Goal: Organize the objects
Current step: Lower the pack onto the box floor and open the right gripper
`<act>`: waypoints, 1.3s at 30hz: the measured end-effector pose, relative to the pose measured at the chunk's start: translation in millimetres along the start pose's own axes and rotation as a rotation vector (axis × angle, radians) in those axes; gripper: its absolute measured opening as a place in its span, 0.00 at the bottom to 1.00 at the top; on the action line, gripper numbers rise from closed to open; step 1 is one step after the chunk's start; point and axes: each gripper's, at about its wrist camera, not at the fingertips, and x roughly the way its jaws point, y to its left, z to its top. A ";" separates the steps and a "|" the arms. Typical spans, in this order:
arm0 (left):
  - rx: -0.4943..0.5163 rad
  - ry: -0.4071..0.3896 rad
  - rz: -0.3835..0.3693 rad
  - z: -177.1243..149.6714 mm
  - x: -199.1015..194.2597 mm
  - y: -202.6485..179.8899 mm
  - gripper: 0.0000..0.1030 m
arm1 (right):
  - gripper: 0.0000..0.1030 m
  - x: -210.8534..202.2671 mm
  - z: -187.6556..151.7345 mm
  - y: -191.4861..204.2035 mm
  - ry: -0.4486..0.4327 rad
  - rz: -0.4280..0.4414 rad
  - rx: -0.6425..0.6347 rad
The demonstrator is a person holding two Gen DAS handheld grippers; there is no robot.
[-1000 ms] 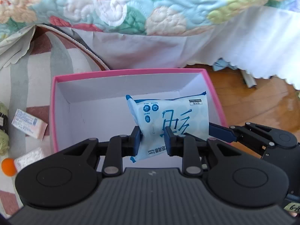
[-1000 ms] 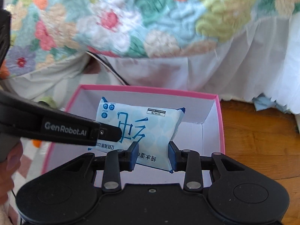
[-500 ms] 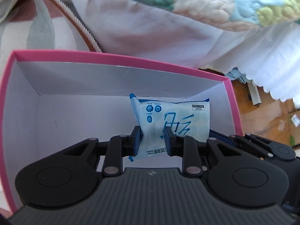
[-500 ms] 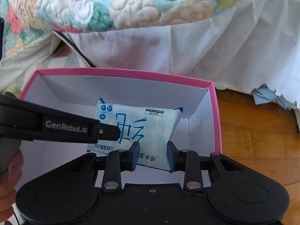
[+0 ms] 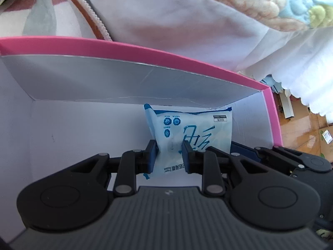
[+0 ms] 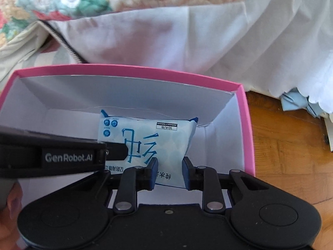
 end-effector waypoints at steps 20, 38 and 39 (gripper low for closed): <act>-0.022 -0.009 -0.005 3.0 20.8 2.0 0.22 | 0.17 19.9 2.0 2.1 0.023 -0.114 0.077; 0.134 0.020 -0.030 -1.8 -55.4 -51.0 0.41 | 0.27 -67.6 -17.5 -6.7 -0.054 -0.018 0.143; 0.155 0.006 -0.005 -4.5 -61.4 -53.7 0.41 | 0.27 -73.4 -20.9 -7.9 -0.053 -0.011 0.143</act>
